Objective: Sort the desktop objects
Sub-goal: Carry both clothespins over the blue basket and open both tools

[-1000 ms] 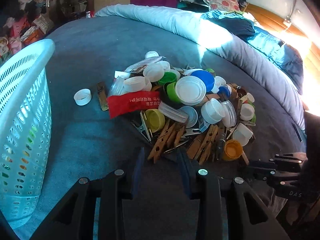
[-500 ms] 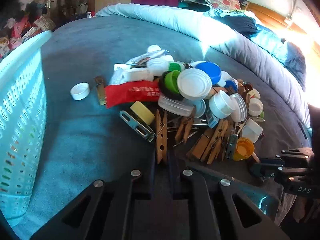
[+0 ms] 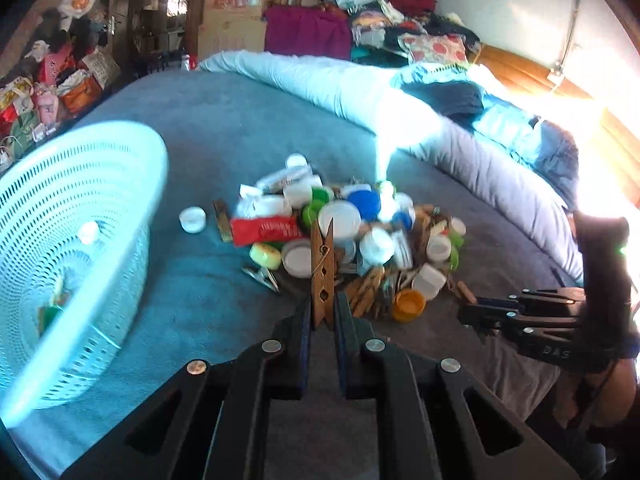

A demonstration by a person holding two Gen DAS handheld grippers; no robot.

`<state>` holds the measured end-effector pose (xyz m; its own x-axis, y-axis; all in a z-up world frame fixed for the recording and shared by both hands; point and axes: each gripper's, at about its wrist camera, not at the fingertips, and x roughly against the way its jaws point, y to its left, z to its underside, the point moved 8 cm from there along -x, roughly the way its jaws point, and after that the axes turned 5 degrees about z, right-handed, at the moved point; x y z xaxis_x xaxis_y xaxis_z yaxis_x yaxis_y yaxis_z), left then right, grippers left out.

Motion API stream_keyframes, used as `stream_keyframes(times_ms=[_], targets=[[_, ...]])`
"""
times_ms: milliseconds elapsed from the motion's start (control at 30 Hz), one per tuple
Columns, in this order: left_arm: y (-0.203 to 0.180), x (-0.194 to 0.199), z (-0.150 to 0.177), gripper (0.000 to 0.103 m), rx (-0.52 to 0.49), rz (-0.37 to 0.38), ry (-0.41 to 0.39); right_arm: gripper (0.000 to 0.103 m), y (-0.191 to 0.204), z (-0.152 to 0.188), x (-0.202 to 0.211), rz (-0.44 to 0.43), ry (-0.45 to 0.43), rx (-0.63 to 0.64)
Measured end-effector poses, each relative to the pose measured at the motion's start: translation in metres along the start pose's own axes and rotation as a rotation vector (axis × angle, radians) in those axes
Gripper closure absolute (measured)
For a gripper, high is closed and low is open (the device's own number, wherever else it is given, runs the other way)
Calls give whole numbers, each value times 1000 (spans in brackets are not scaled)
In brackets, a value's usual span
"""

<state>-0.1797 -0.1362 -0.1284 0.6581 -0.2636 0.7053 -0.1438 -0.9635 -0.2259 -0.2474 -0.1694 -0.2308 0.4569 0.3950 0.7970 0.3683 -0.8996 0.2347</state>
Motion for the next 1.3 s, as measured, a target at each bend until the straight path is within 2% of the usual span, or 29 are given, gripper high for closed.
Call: stream_keyframes(times_ms=[167,300,467,667,967,1300], targets=[[23,22,-32,92,48,-69,-61,90,13,-33,6,38,-38,69],[50,37,-52,92,84,-116,-100,90,38,-64,6,47,-65,120],[85,64,-67,92,121,-174,-147,90,86,-103,7,44,-107,201],[134,86,-68,92,181,-231,-171,90,156,-136,1,9,-136,315],[186,84,-43,92,274,-263,-123,90,243,-147,-30,-42,-91,439],[211,75,-31,92,313,-271,-97,90,269,-141,-52,-50,-57,475]])
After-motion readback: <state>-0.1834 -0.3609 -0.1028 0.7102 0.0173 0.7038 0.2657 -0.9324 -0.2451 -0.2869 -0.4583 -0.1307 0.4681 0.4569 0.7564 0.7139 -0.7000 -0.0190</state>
